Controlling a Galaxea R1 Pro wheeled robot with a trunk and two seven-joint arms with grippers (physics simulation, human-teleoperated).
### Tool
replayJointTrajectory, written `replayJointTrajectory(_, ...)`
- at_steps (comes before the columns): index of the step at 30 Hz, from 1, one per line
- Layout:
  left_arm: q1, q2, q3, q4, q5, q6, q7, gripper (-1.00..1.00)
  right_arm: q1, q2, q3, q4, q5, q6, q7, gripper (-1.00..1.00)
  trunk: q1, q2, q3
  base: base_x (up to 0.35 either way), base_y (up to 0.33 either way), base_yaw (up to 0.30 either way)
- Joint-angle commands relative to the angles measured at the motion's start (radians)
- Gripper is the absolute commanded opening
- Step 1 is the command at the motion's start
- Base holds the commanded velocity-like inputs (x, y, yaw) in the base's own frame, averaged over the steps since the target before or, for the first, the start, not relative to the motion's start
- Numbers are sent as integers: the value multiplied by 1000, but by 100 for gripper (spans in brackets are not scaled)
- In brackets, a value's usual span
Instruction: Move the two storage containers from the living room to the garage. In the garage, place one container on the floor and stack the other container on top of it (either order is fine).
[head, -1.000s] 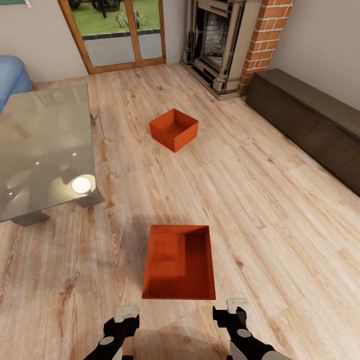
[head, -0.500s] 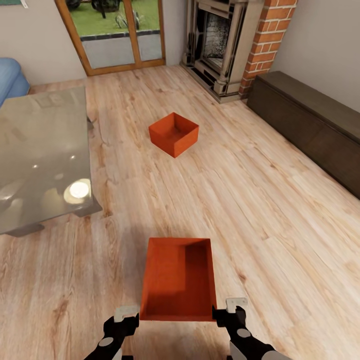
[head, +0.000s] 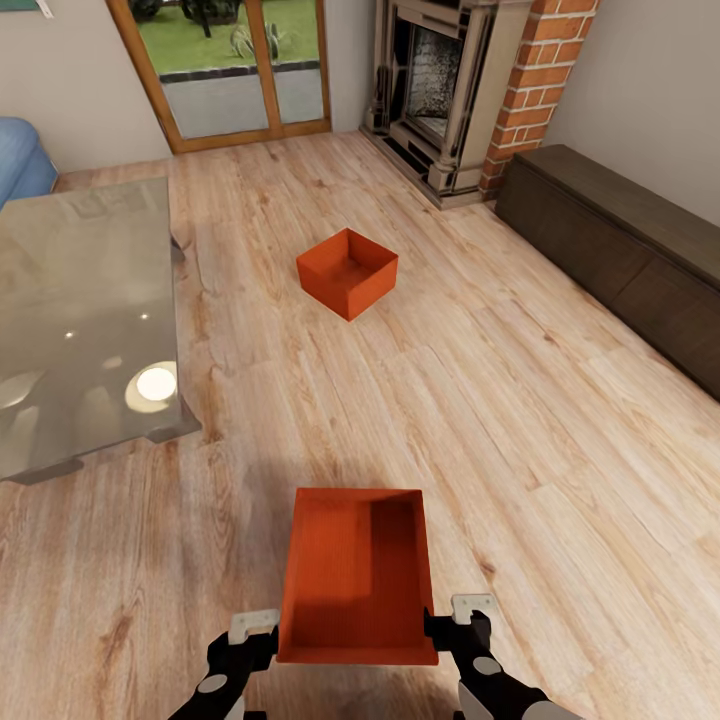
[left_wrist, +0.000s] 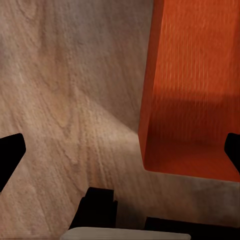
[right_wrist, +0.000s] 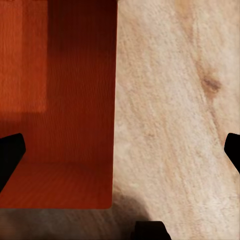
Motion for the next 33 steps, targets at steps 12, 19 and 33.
replayJointTrajectory(12,0,-2,-76,10,-119,-6,3,100,0,-4,10,0,-9,-5,2,100,0,0,0,0,0,0)
replayJointTrajectory(19,-1,-1,-76,6,-122,-8,3,100,-1,-1,9,0,-9,-4,2,100,0,0,0,0,0,0)
replayJointTrajectory(33,0,0,-76,-2,-121,-9,3,100,0,5,9,0,-7,-2,3,100,0,0,0,0,0,0)
